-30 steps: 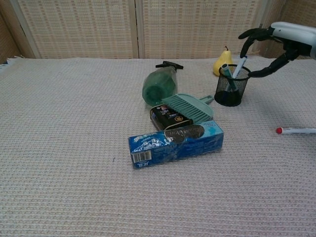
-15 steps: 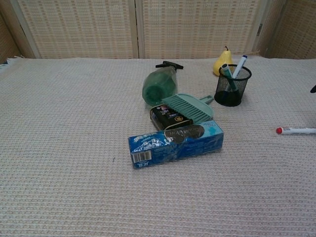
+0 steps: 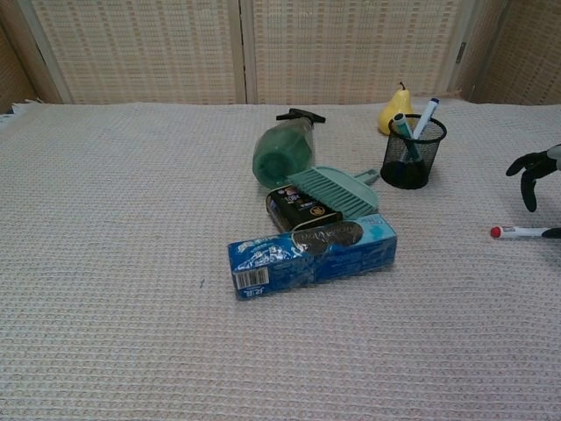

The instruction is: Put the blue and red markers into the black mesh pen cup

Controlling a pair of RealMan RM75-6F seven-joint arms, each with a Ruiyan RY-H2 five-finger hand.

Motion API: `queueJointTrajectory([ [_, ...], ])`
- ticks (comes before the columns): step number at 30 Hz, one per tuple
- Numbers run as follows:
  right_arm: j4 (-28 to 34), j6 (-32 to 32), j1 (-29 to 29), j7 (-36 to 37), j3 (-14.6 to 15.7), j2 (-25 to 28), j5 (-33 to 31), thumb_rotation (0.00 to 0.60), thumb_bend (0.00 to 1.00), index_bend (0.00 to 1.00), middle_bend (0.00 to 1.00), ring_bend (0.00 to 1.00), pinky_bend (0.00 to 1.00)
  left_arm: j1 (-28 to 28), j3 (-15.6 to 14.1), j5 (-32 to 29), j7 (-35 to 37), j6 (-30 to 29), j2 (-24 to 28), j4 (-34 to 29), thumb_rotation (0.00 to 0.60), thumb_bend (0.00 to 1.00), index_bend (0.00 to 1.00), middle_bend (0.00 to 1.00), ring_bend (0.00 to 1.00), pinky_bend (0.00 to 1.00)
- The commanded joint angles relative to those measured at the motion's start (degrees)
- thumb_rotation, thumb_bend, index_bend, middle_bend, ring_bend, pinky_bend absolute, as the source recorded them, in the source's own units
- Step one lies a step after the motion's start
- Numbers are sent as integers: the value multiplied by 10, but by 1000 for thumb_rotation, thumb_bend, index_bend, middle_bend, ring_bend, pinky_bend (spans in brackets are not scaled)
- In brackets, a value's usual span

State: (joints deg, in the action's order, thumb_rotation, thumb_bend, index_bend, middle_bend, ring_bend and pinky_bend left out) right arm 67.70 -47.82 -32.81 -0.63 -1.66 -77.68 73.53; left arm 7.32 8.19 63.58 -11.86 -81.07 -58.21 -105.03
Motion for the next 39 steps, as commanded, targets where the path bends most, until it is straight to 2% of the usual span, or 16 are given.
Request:
queueJointTrajectory([
  [1, -13, 11, -6, 3, -5, -10, 0, 600, 133, 517, 127, 108, 0, 0, 1, -2, 1, 1, 0, 1, 600, 483, 94, 0, 0, 111],
  [22, -104, 75, -32, 18, -17, -74, -7, 600, 149, 531, 132, 119, 0, 2, 2, -13, 8, 11, -1, 10, 600, 482, 94, 0, 0, 112],
  [32, -131, 79, -37, 17, -16, -90, 3, 600, 176, 578, 155, 139, 0, 2, 3, -15, 13, 13, 0, 13, 600, 483, 94, 0, 0, 114],
  [39, -127, 74, -34, 11, -14, -90, 8, 600, 176, 591, 163, 149, 0, 1, 2, -13, 14, 13, 1, 13, 600, 482, 94, 0, 0, 115],
])
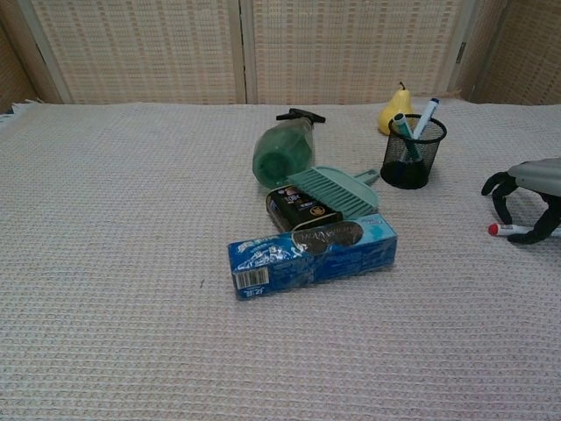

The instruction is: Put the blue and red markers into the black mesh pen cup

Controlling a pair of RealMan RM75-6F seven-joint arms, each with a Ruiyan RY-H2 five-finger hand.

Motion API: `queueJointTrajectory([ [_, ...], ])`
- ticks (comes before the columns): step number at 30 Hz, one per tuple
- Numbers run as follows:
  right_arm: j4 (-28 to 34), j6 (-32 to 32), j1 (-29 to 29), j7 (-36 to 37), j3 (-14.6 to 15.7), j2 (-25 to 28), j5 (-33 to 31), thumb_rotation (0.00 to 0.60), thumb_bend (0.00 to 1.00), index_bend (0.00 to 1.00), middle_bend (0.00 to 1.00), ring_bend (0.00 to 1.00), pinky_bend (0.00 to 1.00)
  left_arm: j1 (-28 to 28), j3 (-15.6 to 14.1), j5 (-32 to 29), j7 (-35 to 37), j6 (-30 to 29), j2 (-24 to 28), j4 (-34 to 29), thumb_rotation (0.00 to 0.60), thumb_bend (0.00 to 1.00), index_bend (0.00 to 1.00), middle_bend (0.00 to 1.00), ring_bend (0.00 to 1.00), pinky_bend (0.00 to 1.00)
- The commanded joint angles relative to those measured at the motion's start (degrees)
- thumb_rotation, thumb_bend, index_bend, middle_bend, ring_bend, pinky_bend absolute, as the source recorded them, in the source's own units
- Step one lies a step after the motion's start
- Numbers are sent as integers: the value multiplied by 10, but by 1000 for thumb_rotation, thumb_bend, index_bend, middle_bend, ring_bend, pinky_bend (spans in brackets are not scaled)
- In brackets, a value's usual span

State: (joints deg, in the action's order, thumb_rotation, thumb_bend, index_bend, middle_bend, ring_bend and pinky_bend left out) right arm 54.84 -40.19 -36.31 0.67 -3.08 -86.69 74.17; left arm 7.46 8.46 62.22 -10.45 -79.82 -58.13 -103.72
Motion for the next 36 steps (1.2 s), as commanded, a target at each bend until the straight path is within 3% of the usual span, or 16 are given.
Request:
queueJointTrajectory([
  [1, 3, -4, 2, -3, 1, 0, 2, 600, 177, 592, 165, 150, 0, 0, -1, 1, 0, 0, 1, 0, 600, 483, 94, 0, 0, 116],
  [11, 17, -35, 9, 17, -11, 6, 8, 600, 211, 642, 207, 198, 54, -3, -2, 3, 4, -2, 3, 0, 600, 482, 94, 0, 0, 117],
  [18, 61, -81, 15, 104, -38, 40, 25, 600, 213, 644, 218, 216, 93, -5, -2, 10, 6, -7, 6, -5, 600, 482, 94, 0, 0, 120],
  [29, 98, -187, 5, 341, -114, 68, 58, 600, 216, 656, 225, 227, 111, -7, -4, 20, 4, -15, 8, -13, 600, 483, 94, 0, 0, 127],
  [34, 56, -190, -23, 511, -152, 32, 54, 600, 225, 684, 238, 244, 135, -6, -5, 21, -2, -13, 6, -14, 600, 483, 94, 0, 0, 127],
  [36, 23, -188, -38, 547, -159, 10, 54, 600, 241, 686, 242, 253, 145, -6, -5, 20, -3, -13, 5, -13, 600, 483, 94, 0, 0, 127],
])
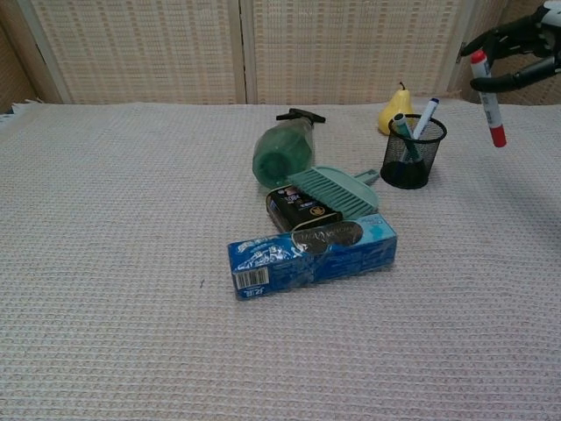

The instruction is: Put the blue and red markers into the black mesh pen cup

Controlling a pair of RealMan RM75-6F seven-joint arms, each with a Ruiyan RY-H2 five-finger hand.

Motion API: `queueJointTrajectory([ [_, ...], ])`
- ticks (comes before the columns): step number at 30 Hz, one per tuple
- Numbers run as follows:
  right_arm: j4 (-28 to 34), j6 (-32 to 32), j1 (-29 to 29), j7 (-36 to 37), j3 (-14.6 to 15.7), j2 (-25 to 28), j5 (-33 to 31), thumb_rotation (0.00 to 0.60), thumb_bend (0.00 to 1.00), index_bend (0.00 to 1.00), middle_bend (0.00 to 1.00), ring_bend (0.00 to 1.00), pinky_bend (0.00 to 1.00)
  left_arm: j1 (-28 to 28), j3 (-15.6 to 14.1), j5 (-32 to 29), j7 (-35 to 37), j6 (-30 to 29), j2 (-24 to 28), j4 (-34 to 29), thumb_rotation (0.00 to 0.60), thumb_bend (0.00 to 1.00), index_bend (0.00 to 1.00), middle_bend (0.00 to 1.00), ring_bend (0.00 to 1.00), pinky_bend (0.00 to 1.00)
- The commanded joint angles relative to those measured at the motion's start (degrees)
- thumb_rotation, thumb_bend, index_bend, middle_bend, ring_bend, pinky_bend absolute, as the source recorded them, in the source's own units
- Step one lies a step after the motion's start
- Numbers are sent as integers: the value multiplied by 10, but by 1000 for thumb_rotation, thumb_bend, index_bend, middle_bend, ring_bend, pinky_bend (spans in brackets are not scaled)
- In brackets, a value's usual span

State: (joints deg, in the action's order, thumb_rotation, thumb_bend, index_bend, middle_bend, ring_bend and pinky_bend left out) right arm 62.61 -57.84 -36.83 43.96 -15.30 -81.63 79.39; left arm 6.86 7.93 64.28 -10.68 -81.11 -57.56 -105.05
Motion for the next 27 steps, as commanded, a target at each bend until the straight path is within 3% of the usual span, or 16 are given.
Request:
queueJointTrajectory([
  [1, -81, -8, -44, 127, -41, -57, 2, 600, 248, 688, 244, 257, 149, 0, 0, -1, -1, 0, -1, 1, 600, 483, 94, 0, 0, 127],
  [12, -319, 63, -156, 195, -57, -194, -14, 600, 270, 703, 245, 259, 156, 5, 4, -22, -1, 14, -4, 12, 600, 483, 94, 0, 0, 131],
  [19, -419, 108, -192, 245, -37, -251, -7, 600, 274, 713, 245, 259, 157, 7, 7, -34, -2, 20, -7, 20, 600, 483, 94, 0, 0, 132],
  [27, -483, 132, -193, 274, -12, -290, 1, 600, 276, 715, 245, 261, 158, 9, 8, -38, 0, 25, -8, 24, 600, 483, 94, 0, 0, 132],
])
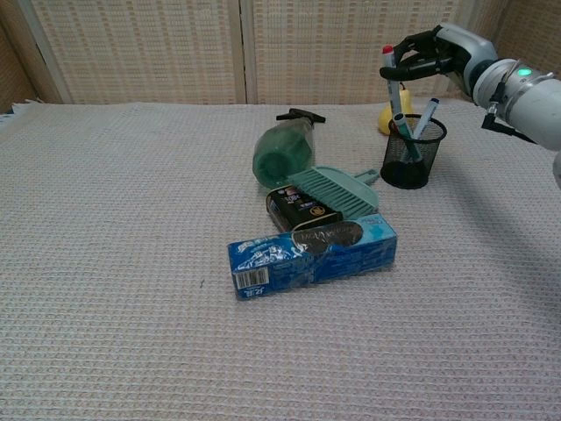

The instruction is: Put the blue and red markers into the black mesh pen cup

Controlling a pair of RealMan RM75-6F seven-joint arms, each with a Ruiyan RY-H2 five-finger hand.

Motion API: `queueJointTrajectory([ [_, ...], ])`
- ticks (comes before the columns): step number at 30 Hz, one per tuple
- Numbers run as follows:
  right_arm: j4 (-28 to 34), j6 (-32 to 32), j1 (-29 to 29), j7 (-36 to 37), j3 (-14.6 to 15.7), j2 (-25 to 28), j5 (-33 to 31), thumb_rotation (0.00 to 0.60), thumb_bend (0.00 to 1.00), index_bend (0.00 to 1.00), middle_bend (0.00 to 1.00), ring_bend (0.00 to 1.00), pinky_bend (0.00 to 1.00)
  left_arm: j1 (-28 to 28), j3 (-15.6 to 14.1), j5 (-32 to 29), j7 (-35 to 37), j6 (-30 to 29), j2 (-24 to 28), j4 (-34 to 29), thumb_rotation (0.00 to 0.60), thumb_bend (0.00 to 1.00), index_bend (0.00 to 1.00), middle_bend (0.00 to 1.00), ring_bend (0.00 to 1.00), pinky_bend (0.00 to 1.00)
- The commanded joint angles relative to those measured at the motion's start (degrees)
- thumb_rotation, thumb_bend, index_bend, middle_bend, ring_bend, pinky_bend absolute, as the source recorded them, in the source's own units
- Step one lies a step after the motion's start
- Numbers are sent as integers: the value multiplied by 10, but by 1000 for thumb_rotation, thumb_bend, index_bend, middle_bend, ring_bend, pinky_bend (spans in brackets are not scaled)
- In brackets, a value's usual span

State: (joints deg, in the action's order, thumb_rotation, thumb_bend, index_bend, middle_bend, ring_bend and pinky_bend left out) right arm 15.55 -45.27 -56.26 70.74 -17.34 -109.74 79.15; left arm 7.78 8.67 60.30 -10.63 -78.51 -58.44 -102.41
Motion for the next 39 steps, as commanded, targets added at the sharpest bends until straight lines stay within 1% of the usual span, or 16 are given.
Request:
queueJointTrajectory([
  [1, -18, 8, 4, 7, 11, -10, 4, 600, 277, 715, 245, 261, 158, 0, 0, 1, 1, -1, 1, -1, 600, 483, 94, 0, 0, 132],
  [6, -29, 13, 17, 8, 24, -10, 7, 600, 278, 716, 245, 261, 159, 0, -2, 3, 1, 1, 0, 0, 600, 483, 94, 0, 0, 133],
  [9, -39, 20, 21, -20, 30, -12, 6, 600, 278, 706, 245, 251, 138, 1, -2, 3, -3, 0, 0, -1, 600, 482, 94, 0, 0, 133],
  [11, -41, 24, 23, -49, 37, -11, 10, 600, 279, 610, 245, 207, 83, 1, -2, 5, -6, -3, 0, -4, 600, 482, 94, 0, 0, 133],
  [13, -32, 32, 23, -64, 43, -4, 14, 600, 276, 371, 213, 132, 13, 0, -2, 5, -7, -5, 0, -5, 600, 483, 94, 0, 0, 133],
  [14, -27, 33, 23, -67, 45, 0, 14, 600, 272, 313, 198, 116, 5, 0, -2, 5, -8, -5, -1, -6, 600, 483, 94, 0, 0, 132],
  [15, -21, 30, 22, -70, 45, 4, 15, 600, 250, 197, 156, 85, 0, 0, -3, 5, -8, -5, 0, -6, 600, 483, 94, 0, 0, 132],
  [17, -2, 10, 24, -69, 48, 15, 18, 600, 208, 94, 115, 54, 0, 0, -3, 7, -9, -6, 0, -8, 600, 482, 94, 0, 0, 132],
  [21, 43, -61, 31, -80, 50, 45, 28, 600, 182, 30, 85, 28, 0, 0, -5, 14, -10, -9, 0, -11, 600, 482, 94, 0, 0, 133],
  [23, 80, -122, 40, -104, 45, 69, 32, 600, 182, 28, 84, 28, 0, -1, -6, 18, -11, -10, 1, -13, 600, 483, 94, 0, 0, 133],
  [27, 221, -241, 82, -209, 47, 143, 49, 600, 182, 31, 85, 32, 0, -1, -8, 26, -13, -15, 2, -20, 600, 482, 94, 0, 0, 132],
  [30, 401, -325, 147, -399, 57, 215, 51, 600, 181, 46, 85, 68, 0, -2, -11, 39, -14, -18, 4, -26, 600, 482, 94, 0, 0, 132],
  [32, 540, -373, 197, -546, 69, 269, 45, 600, 181, 102, 86, 94, 0, -2, -14, 49, -16, -21, 4, -29, 600, 481, 94, 0, 0, 132],
  [35, 676, -432, 263, -706, 93, 315, 34, 600, 181, 292, 128, 144, 8, -3, -16, 56, -15, -23, 5, -33, 600, 482, 94, 0, 0, 133],
  [37, 731, -456, 303, -773, 111, 336, 17, 600, 181, 435, 164, 169, 19, -4, -18, 63, -13, -25, 8, -38, 600, 483, 94, 0, 0, 133],
  [39, 754, -469, 333, -794, 125, 349, 5, 600, 182, 477, 179, 183, 29, -6, -20, 73, -12, -30, 9, -41, 600, 483, 94, 0, 0, 132],
])
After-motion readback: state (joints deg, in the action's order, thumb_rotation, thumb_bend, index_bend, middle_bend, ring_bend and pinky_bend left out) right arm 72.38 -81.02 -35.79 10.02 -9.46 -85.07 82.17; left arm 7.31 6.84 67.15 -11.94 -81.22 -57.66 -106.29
